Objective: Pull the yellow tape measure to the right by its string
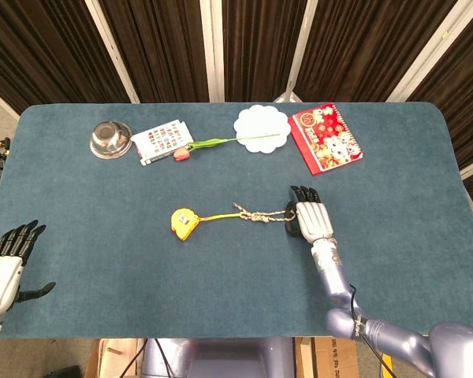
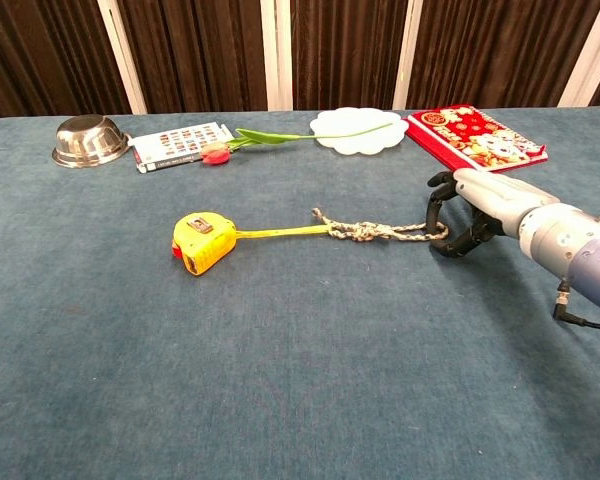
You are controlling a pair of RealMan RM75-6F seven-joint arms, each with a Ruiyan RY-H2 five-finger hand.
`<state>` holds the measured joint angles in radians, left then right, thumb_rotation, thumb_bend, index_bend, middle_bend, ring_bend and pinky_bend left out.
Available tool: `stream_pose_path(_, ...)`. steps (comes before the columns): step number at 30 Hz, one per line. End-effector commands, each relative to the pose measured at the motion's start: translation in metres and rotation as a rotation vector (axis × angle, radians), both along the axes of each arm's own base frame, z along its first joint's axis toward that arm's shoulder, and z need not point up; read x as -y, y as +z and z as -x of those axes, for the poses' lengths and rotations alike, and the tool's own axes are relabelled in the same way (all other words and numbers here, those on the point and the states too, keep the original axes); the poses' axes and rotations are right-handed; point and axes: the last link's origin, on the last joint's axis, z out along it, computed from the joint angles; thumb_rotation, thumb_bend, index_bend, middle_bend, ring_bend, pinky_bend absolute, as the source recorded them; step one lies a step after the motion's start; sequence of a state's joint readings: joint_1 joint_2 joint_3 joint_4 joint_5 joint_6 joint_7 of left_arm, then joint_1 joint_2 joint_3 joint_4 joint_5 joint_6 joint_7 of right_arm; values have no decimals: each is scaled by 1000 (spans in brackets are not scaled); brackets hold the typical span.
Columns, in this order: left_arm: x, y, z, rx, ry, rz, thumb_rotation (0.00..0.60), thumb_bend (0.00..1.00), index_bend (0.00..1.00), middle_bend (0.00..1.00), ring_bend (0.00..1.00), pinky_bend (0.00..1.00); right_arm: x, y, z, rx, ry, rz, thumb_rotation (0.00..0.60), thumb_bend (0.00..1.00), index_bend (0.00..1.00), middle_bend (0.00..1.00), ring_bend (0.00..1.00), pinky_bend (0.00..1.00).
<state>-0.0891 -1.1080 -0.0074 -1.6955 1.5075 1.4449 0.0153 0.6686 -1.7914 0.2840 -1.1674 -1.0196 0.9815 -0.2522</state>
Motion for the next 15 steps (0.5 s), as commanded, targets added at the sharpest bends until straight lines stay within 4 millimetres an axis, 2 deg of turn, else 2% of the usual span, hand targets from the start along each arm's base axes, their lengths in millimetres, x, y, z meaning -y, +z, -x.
stream_pose_path(1,0,0,0,1,0,-1,600,0,0,0,0,0,1,-1,1,-4,-7,-1,600,414,541,120,0,0)
stream_pose_path(7,0,0,0,2,3,1,600,0,0,0,0,0,2,-3,3,-4,-26,-2,600,415,544,123,0,0)
stream_pose_path(15,0,0,1,5,7,3,600,0,0,0,0,0,2,-5,3,-1,-31,-7,600,456,601,136,0,0)
